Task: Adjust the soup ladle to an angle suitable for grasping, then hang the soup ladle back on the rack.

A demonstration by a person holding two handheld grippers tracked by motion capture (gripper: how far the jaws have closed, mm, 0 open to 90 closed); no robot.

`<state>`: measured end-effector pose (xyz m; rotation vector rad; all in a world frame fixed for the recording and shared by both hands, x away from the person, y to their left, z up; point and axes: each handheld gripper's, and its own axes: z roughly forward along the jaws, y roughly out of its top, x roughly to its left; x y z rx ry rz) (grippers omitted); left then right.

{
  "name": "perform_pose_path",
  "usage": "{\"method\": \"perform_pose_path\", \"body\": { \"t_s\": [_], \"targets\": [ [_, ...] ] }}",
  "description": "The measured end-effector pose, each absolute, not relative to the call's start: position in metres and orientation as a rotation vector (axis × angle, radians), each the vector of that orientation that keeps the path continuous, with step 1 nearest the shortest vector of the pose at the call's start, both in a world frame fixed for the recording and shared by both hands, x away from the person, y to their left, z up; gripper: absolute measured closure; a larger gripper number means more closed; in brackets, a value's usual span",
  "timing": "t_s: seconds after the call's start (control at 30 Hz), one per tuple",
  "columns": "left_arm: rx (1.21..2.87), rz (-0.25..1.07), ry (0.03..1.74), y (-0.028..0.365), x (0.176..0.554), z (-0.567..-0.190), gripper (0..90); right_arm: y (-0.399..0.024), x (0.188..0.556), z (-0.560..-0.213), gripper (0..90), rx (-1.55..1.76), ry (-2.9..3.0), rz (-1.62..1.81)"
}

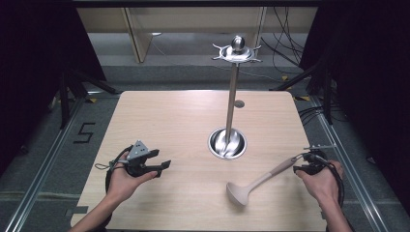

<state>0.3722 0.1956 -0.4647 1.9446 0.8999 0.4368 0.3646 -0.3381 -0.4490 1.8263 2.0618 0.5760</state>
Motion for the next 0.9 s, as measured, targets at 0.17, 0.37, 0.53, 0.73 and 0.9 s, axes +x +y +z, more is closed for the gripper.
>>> {"method": "perform_pose_path", "body": {
  "t_s": [0.17, 0.37, 0.53, 0.73, 0.9],
  "targets": [
    [1.931, 0.463, 0.924, 0.201, 0.365, -0.464, 34.9, -0.34, 0.353, -0.446, 58.0, 1.85, 1.99, 0.683],
    [1.931, 0.506, 0.944, 0.213, 0.351, -0.465, 34.9, -0.336, 0.355, -0.445, 58.1, 1.869, 1.998, 0.677],
    [1.902, 0.515, 0.982, 0.218, 0.346, -0.465, 34.9, -0.329, 0.362, -0.441, 51.2, 1.88, 2.007, 0.638],
    [1.902, 0.494, 0.976, 0.218, 0.348, -0.465, 34.9, -0.32, 0.37, -0.438, 42.2, 2.002, 1.995, 0.596],
    [1.925, 0.49, 0.946, 0.214, 0.35, -0.464, 34.8, -0.313, 0.376, -0.44, 38.6, 2.09, 1.982, 0.565]
  ]
}}
